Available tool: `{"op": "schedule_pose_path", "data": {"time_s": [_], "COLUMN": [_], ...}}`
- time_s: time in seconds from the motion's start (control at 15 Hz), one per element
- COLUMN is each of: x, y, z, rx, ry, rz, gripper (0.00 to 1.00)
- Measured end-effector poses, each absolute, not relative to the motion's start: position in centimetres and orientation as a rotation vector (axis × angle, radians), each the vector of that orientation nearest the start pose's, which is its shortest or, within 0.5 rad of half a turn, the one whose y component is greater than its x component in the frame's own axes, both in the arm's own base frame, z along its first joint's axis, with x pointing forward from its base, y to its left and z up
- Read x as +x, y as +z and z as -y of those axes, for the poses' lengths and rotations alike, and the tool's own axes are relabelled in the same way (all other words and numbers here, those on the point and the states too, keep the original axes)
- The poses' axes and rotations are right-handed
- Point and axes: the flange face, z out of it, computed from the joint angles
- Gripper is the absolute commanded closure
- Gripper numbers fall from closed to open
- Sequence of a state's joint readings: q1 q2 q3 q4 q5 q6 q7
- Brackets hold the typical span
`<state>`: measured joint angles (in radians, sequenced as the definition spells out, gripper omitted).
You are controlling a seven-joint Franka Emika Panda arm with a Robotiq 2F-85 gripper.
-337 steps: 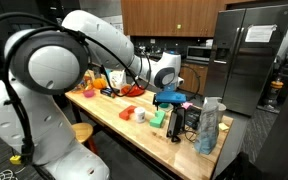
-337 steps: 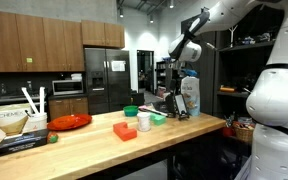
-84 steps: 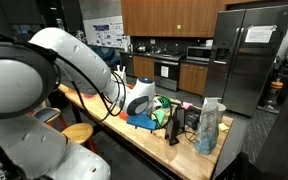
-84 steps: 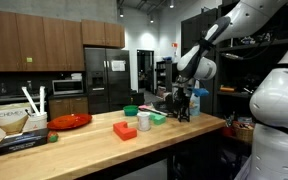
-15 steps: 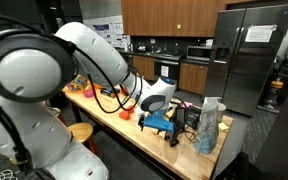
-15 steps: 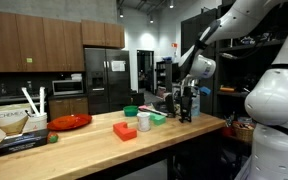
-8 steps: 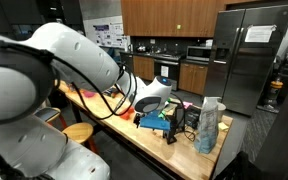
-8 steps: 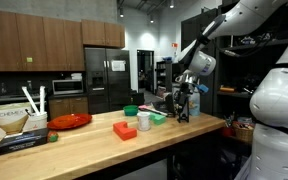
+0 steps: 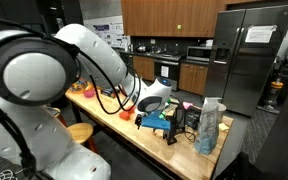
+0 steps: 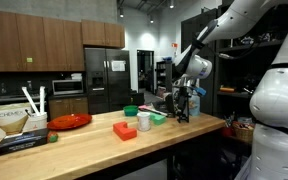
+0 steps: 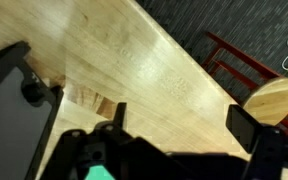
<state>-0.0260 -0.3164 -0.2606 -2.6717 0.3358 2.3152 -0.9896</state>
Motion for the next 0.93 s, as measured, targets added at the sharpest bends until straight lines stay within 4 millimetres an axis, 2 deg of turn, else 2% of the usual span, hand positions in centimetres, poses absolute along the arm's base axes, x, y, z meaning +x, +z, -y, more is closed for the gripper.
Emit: {"op": "schedule_pose_path", "data": {"time_s": [0.2, 0.33, 0.6, 0.8, 0.93], "x": [38.4, 39.9, 45.7, 46.6, 46.4], "y": [32.8, 33.1, 35.4, 34.5, 32.8], "z": [10.7, 10.0, 4.7, 1.3, 0.4], "rx": [-2.787, -2.800, -2.799, -2.857, -2.926], "ry": [-0.211, -0.262, -0.383, -0.419, -0.402], "rz": [0.585, 0.535, 0.538, 0.625, 0.712], "gripper": [0.00, 0.00, 0.00, 0.00, 0.00]}}
